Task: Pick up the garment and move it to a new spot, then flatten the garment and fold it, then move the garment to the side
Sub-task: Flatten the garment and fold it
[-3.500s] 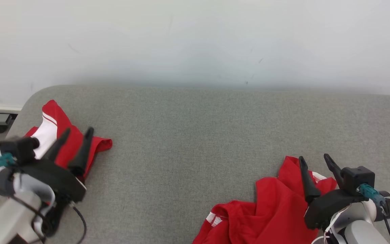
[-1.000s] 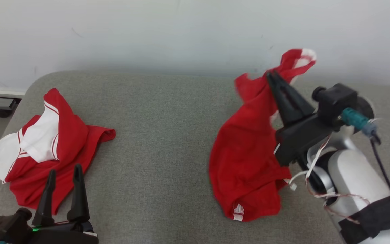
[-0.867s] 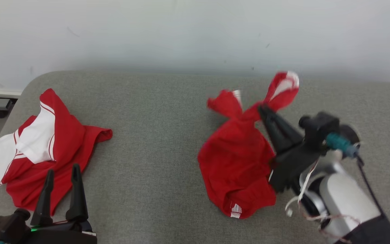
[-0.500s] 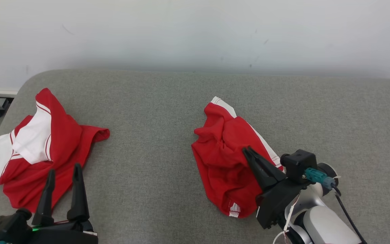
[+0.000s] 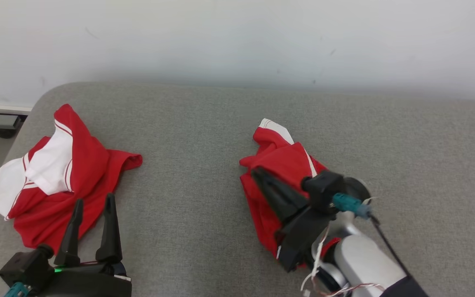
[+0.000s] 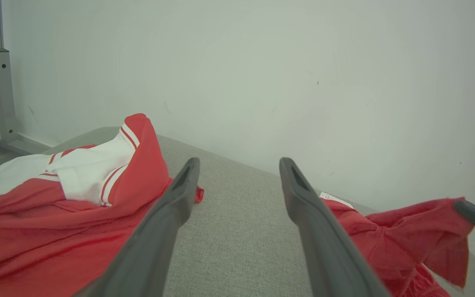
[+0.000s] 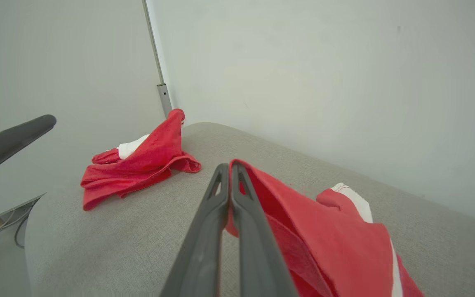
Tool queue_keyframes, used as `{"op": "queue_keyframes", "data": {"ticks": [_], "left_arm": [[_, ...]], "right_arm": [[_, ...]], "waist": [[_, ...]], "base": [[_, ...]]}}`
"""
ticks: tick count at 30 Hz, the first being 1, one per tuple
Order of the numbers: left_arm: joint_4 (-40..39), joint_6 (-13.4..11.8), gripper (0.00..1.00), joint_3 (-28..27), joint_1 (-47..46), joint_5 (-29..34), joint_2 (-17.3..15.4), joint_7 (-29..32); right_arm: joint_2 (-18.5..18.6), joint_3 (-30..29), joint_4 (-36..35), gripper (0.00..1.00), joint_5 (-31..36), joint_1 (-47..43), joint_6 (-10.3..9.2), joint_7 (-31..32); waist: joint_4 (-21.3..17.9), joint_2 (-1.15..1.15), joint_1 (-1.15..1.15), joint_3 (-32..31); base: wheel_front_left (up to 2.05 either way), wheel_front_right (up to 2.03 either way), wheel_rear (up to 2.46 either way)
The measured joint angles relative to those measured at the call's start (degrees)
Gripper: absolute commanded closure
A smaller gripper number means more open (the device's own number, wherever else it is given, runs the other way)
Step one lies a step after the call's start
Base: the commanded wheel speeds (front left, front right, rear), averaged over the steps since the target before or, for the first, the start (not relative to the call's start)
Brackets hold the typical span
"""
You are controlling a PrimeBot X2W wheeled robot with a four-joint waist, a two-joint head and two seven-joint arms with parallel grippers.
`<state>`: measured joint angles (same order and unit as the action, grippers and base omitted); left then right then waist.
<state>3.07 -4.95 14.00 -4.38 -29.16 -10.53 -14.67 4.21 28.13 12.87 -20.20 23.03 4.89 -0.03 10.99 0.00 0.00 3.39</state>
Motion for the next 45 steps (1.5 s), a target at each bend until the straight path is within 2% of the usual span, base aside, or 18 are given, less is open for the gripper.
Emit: {"op": "queue_keyframes", "data": {"ticks": [8,9,10,11,16,22,27,32,35,39,45], "left_arm": [[0.64,0.49,0.00,-0.10,0.31,0.42,0.14,0.00],[0.79,0.49,0.00,-0.23,0.45,0.42,0.11,0.00],[0.92,0.49,0.00,-0.37,0.51,0.42,0.10,0.00],[0.97,0.48,0.00,-0.64,0.64,0.42,0.08,0.00],[1.21,0.49,0.00,-1.29,1.45,0.43,-0.09,0.00],[0.97,0.48,0.00,-1.46,1.90,0.52,0.00,0.00],[0.13,0.49,0.00,-1.75,2.73,0.88,0.11,0.00],[0.07,0.96,0.00,-1.53,2.85,0.93,0.84,0.00],[0.07,1.02,0.00,-1.51,2.79,1.01,0.97,0.00],[0.05,1.48,0.00,-0.74,2.32,2.09,1.30,0.00],[0.13,1.52,0.00,-1.13,2.32,2.11,1.29,0.00]], "right_arm": [[-0.53,7.39,6.22,1.00,-1.18,-0.50,0.77,0.55],[-0.55,8.03,6.77,0.89,-1.49,-0.64,0.96,0.55],[-0.56,8.45,7.20,0.56,-1.72,-0.85,1.04,0.54],[-0.58,8.71,7.47,0.00,-2.41,-1.17,1.15,0.52],[-0.58,8.08,7.44,0.00,-5.67,-1.54,1.16,-0.64],[-0.60,2.57,2.34,0.00,-12.17,-5.21,1.24,-3.11],[2.13,-2.54,0.86,0.00,-12.56,-8.26,-1.43,-4.12],[8.24,-4.13,2.72,0.00,-9.12,-10.39,-5.19,-3.49],[9.21,-3.57,4.58,0.00,-7.06,-10.70,-6.45,-2.40],[10.40,-4.27,7.04,0.00,-6.55,-10.70,-7.95,-1.41],[11.52,-3.94,10.61,0.00,-5.37,-9.01,-8.44,0.11]], "waist": [[1.79,0.00,0.00,-0.98],[1.88,0.00,0.00,-1.07],[1.92,0.00,0.00,-1.15],[1.87,0.00,0.00,-1.21],[0.93,0.00,0.00,-1.62],[-0.75,0.00,0.00,-2.14],[-2.25,0.00,0.00,-2.18],[-3.23,0.00,0.00,-1.71],[-3.17,0.00,0.00,-1.45],[-2.59,0.00,0.00,-1.22],[-1.63,0.00,0.00,-0.80]], "base": [[0.00,0.00,0.00],[0.00,0.00,0.00],[0.00,0.00,0.00],[0.00,0.00,0.00],[0.00,0.00,0.00],[0.00,0.00,0.00],[0.00,0.00,0.00],[0.00,0.00,0.00],[0.00,0.00,0.00],[0.00,0.00,0.00],[0.00,0.00,0.00]]}}
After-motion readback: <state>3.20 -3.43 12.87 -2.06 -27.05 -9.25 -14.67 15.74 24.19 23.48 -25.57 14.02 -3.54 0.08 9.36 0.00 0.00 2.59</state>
